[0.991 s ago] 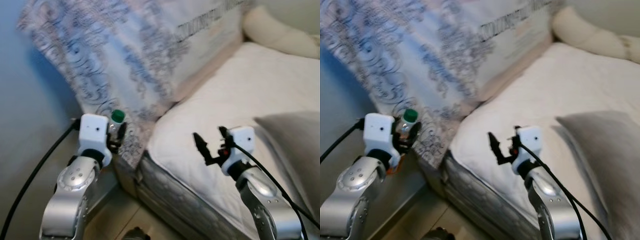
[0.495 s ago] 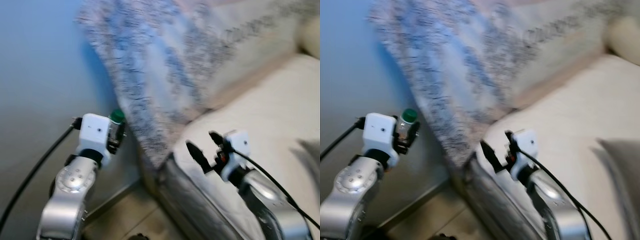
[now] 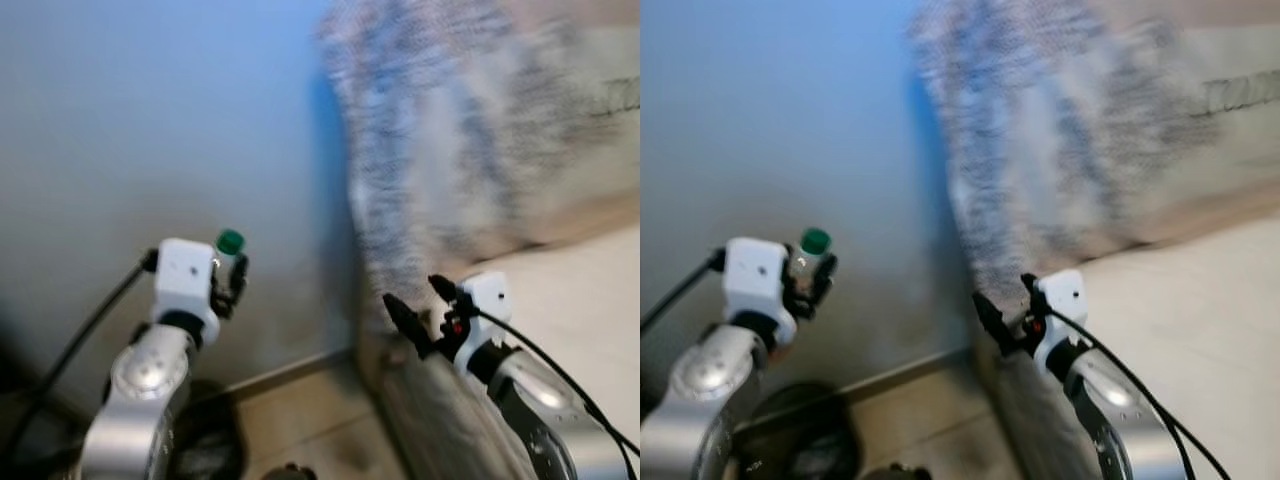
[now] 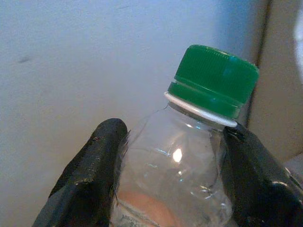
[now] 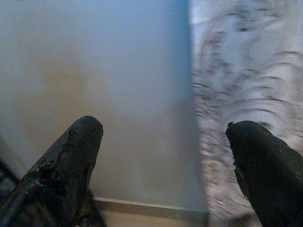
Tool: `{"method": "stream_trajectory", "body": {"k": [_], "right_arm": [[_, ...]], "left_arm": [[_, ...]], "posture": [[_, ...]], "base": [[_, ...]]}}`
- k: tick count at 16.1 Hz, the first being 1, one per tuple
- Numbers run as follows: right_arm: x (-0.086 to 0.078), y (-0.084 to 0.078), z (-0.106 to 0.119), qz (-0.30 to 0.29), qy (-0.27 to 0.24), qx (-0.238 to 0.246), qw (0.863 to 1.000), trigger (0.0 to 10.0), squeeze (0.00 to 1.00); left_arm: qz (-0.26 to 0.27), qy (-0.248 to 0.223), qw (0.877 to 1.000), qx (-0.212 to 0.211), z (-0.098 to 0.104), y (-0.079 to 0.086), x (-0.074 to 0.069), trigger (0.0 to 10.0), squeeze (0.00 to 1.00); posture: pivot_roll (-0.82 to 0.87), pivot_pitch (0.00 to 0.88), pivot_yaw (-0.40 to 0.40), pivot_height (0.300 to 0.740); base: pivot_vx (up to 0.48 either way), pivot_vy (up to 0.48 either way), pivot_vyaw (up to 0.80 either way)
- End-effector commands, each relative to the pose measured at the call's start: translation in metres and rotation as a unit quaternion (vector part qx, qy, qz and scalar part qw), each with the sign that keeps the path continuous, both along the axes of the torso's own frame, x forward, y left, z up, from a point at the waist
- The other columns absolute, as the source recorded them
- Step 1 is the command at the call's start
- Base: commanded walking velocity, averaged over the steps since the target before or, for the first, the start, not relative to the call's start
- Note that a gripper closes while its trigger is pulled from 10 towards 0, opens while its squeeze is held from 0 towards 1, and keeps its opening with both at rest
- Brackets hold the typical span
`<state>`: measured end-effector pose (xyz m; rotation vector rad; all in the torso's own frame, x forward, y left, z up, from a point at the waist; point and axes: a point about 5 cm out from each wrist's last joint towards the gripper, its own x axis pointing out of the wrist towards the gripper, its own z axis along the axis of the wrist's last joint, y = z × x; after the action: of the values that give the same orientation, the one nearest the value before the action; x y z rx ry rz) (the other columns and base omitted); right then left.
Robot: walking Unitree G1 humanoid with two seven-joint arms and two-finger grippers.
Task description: Clean up the room
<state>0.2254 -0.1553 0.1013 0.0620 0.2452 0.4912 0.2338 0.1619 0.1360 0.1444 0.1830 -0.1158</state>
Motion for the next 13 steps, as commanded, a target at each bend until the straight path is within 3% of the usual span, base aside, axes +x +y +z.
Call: {"method": "stream_trajectory", "body": {"k": [1,7,12,13], "right_arm": [[0.002,0.002,0.001,0.004,-0.006,-0.001,1.0,10.0,0.0],[0.008,0.007,-0.006,0.01,0.003,-0.003,1.0,10.0,0.0],[0.008,0.007,-0.01,0.02,0.003,-0.03,0.999,10.0,0.0],[0.009,0.006,-0.01,0.019,0.004,-0.027,0.999,10.0,0.0]], "left_arm": [[0.005,-0.008,1.0,0.011,0.002,0.004,0.003,10.0,0.0],[0.001,-0.022,1.0,0.012,0.007,0.003,0.006,10.0,0.0],[-0.002,-0.015,1.0,0.008,0.002,0.0,0.001,10.0,0.0],[-0.002,-0.015,1.0,0.008,0.002,0.0,0.001,10.0,0.0]], "posture": [[0.0,0.0,0.061,0.74],[0.03,0.0,0.044,0.74],[0.04,0.0,0.029,0.74],[0.04,0.0,0.025,0.74]], "base": [[0.0,0.0,0.8],[0.0,0.0,0.8],[0.277,0.0,0.8],[0.285,0.0,0.0]]}}
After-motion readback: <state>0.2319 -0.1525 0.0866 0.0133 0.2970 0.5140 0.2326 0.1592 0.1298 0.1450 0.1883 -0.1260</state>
